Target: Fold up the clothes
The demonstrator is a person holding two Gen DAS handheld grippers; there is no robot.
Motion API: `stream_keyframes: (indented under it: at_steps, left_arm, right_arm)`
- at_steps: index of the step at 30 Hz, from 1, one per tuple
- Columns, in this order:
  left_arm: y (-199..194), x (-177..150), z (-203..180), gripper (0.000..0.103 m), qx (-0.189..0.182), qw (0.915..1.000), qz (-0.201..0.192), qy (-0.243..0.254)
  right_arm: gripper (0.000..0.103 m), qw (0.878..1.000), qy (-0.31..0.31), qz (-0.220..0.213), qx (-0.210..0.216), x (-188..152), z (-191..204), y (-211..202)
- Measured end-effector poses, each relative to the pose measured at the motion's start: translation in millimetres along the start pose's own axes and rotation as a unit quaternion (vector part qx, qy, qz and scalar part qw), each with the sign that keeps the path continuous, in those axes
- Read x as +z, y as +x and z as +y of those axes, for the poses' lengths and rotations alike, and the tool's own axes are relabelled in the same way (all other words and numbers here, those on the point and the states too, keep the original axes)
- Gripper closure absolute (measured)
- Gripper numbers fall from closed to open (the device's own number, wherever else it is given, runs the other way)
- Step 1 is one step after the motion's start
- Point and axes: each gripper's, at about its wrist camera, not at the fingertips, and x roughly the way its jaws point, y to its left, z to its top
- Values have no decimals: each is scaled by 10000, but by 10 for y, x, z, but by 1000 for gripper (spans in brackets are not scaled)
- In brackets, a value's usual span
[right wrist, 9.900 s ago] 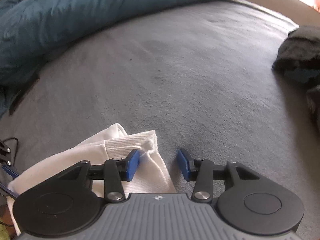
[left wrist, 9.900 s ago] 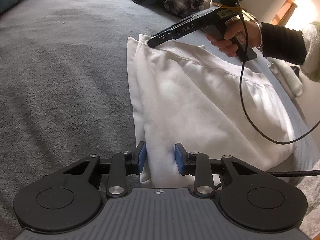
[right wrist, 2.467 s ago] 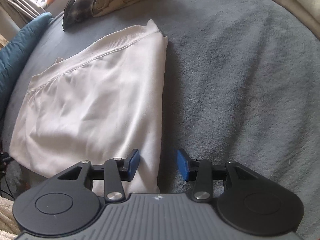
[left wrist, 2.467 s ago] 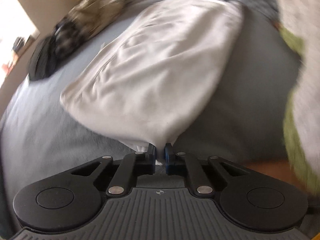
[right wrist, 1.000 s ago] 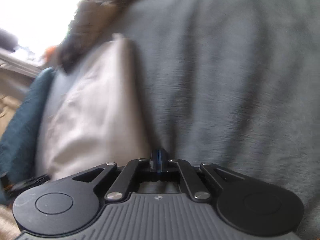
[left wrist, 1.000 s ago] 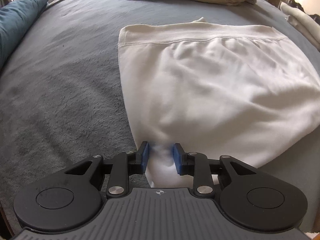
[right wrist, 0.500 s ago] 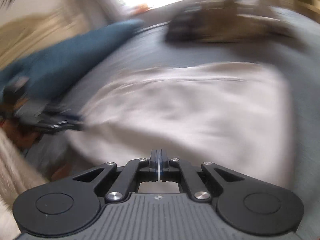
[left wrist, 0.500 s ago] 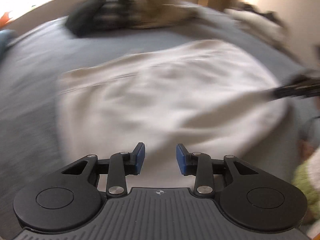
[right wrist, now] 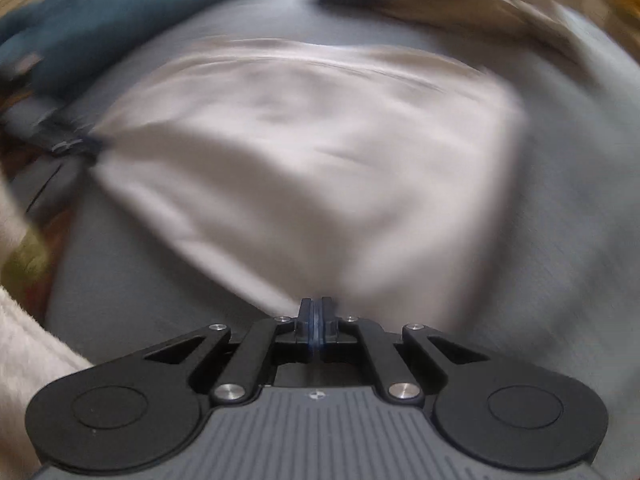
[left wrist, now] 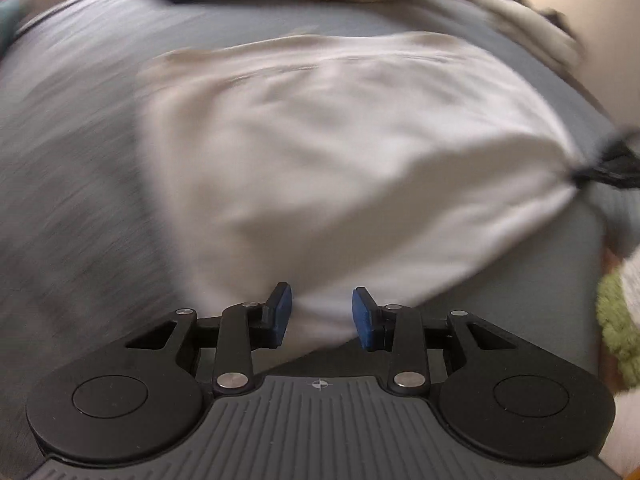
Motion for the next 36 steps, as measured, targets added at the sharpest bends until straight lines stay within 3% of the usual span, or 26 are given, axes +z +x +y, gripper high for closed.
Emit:
stream_keyframes:
  at_steps: [3,6,8,10,12,16,20,22,25,27,31,34,36]
  left_arm:
    - [-196,71,52,69,107,9997,-175,-148]
    - [-124,224,-87,69,-272,9989,-371,-51]
    - [104,353,-247,69,-466,9984,-302,120]
    - [315,374,-377,69,-323,9978,-173,544]
    - [351,319,-376,70,-100,9967,-103,798]
    - [100,169,-67,68,101,9993,0,369]
    - [-196,173,211,68,462,9982,-258,-294]
    - [-228,279,210,68,386,9971,-513,-421]
    - [-4,509,-20,68,69,9947,-874,-529]
    - [157,545,-113,68,200,9946,-914,-447]
    - [472,587,-279,68,539,9936,-956,-251]
    - [329,513,46,70,915,9882,-1053,-637]
    - [215,508,177,69,1388,9808,-1145,-750]
  right_arm:
    - [101,9995,227,-187,120,26,-9,-208]
    - [101,9960,168,-641,597,212,241,-52]
    - [101,9933,28,-812,821,354,400,172]
    - [101,9921,-192,-803,944,473,496,398]
    - [101,9949,-207,-661,737,433,376,444]
    - [102,9962,569,-556,361,99,-233,109]
    - [101,9829,1558,-959,-229,-91,-631,-260]
    - [101,9796,1609,-1201,-119,-23,-582,-254]
    - [101,9793,1368,-1438,396,219,-286,46]
    - [101,9796,1210,-1484,608,359,-100,308]
    - [101,9848,869,-1460,366,470,14,586]
    - [102,9761,1521,-1547,90,243,-394,388]
    - [102,9658,2006,-1630,-209,162,-600,253]
